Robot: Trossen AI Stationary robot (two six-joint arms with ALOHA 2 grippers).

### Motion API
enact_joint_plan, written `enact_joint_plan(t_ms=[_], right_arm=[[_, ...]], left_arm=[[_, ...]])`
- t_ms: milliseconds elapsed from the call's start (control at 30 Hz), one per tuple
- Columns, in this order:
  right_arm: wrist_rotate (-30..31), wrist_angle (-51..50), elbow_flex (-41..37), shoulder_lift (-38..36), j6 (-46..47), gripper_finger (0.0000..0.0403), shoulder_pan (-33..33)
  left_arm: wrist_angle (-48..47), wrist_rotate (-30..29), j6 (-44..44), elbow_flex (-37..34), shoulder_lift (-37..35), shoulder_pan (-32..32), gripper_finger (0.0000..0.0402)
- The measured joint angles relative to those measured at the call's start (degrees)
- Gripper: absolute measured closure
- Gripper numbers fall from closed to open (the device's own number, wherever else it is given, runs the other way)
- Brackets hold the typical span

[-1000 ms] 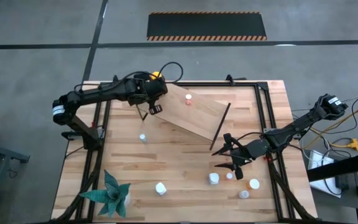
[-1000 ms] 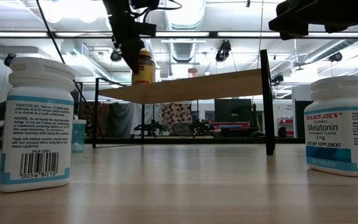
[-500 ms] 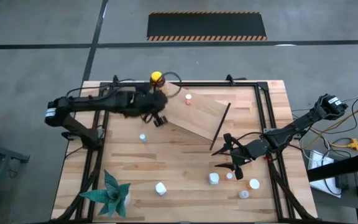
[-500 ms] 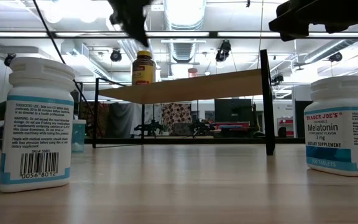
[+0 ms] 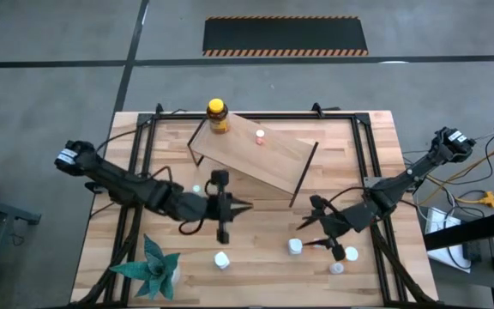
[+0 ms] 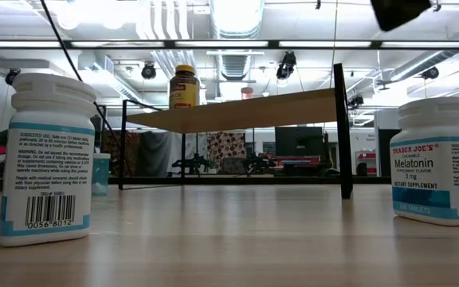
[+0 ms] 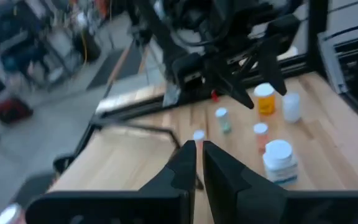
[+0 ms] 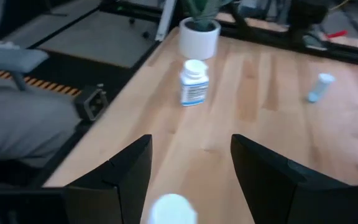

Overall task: Pick and place medicine bottles onto shelf by color
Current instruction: Put the right white pill bottle on the shelf

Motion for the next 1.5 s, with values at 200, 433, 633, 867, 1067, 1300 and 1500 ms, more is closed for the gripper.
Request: enact_joint_plan(t_ms=[200, 433, 633, 867, 1067, 1300, 1500], right_arm=[[0.3, -8.9, 7.7, 6.0, 9.1, 0.0192, 1.8], [0.6, -26.1, 20.1, 15.0, 32.9, 0.0175, 1.8], [0.5, -50.1, 35.6, 24.1, 62.6, 0.0172, 1.2], [-2.4, -69.4, 48.9, 34.0, 79.8, 0.0166, 0.0], [-6.2, -69.6, 52.1, 40.1, 83.6, 0.0125, -2.5], [-10.6, -69.5, 52.6, 44.5, 82.5, 0.0098, -5.4], [-12.5, -69.2, 52.6, 46.5, 83.6, 0.0101, -5.4]], left_arm=[[7.1, -0.1, 2.3, -4.5, 0.0, -0.9, 0.0391], [8.0, -5.2, 2.3, -7.0, 0.0, -0.9, 0.0391], [8.0, -10.5, 2.3, -9.6, -1.2, -0.9, 0.0391], [3.9, -10.5, -2.1, -10.3, -2.5, -2.2, 0.0391], [1.0, -10.4, -2.6, -11.4, -3.3, -5.7, 0.0391], [1.0, -10.3, -2.6, -15.0, -6.0, -9.0, 0.0391], [1.6, -10.4, -4.1, -17.0, -7.9, -9.7, 0.0391]])
